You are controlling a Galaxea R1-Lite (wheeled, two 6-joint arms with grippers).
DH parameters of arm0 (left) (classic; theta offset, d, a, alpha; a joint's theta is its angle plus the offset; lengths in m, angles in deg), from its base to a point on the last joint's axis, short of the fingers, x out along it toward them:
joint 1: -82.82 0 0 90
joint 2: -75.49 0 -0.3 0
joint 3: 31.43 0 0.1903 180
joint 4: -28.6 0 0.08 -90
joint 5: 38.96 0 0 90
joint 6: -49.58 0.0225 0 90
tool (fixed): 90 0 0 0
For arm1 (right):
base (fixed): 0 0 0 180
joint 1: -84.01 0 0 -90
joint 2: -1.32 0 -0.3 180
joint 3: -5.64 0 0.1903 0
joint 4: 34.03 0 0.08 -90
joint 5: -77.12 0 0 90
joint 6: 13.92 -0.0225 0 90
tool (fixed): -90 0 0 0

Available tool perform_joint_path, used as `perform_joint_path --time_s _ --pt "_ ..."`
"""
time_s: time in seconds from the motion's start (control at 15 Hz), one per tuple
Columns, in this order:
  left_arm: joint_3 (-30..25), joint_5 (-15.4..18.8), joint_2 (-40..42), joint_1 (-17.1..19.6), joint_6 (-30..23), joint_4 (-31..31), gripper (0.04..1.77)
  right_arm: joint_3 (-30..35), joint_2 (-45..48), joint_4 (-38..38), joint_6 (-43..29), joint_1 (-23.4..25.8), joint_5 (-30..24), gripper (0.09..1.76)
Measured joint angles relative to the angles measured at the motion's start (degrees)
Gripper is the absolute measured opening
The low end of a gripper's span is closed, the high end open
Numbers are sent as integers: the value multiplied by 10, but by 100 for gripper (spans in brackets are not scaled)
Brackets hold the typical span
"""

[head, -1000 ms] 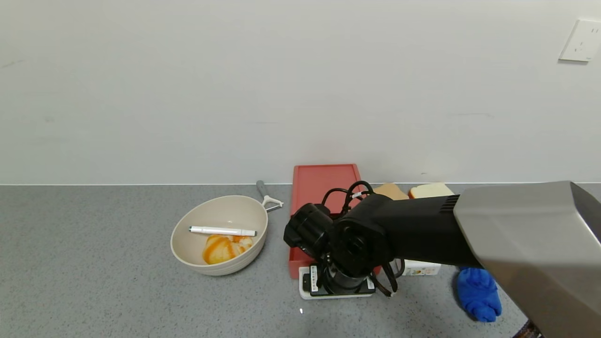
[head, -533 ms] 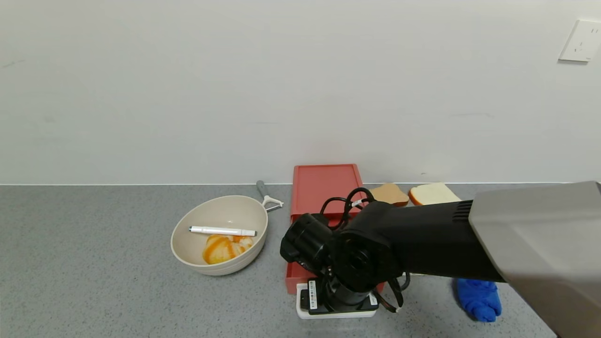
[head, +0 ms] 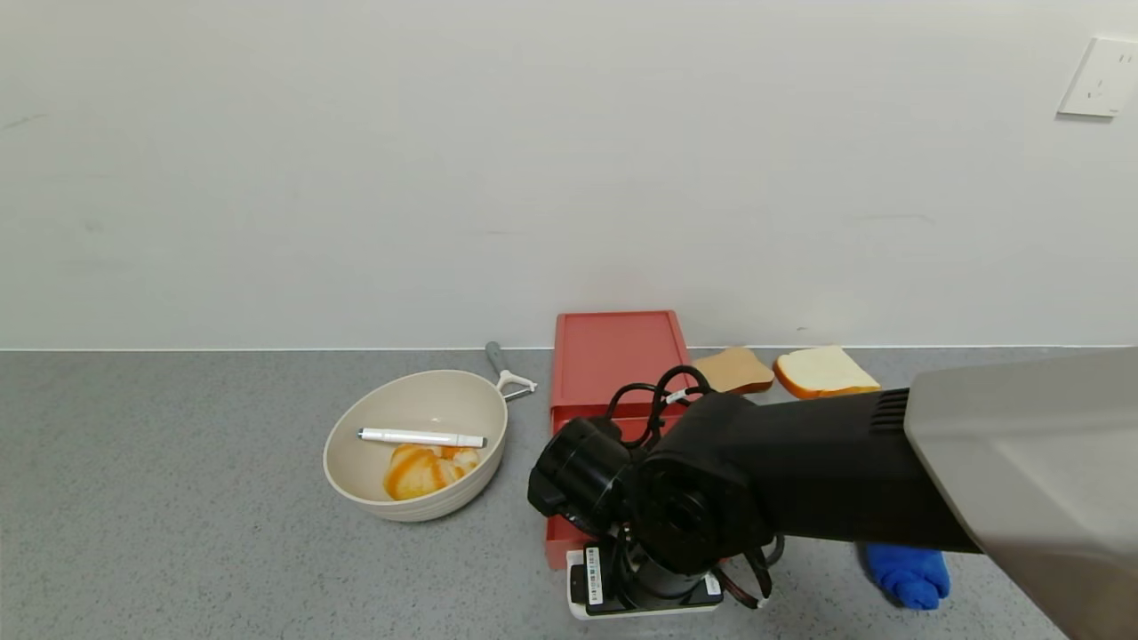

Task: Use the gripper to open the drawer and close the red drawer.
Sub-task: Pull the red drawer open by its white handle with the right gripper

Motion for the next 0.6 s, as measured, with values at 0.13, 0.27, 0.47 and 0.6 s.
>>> perform_joint_path --time_s 0.13,0.27,0.47,0.6 --pt "0 0 0 0 0 0 172 2 2 1 -2 -3 -1 171" --pt "0 0 0 0 0 0 172 2 8 0 -2 -5 -1 171" --pt "0 0 0 0 0 0 172 0 29 1 1 -2 1 171" --pt "0 0 0 0 0 0 172 0 51 2 6 -1 3 171"
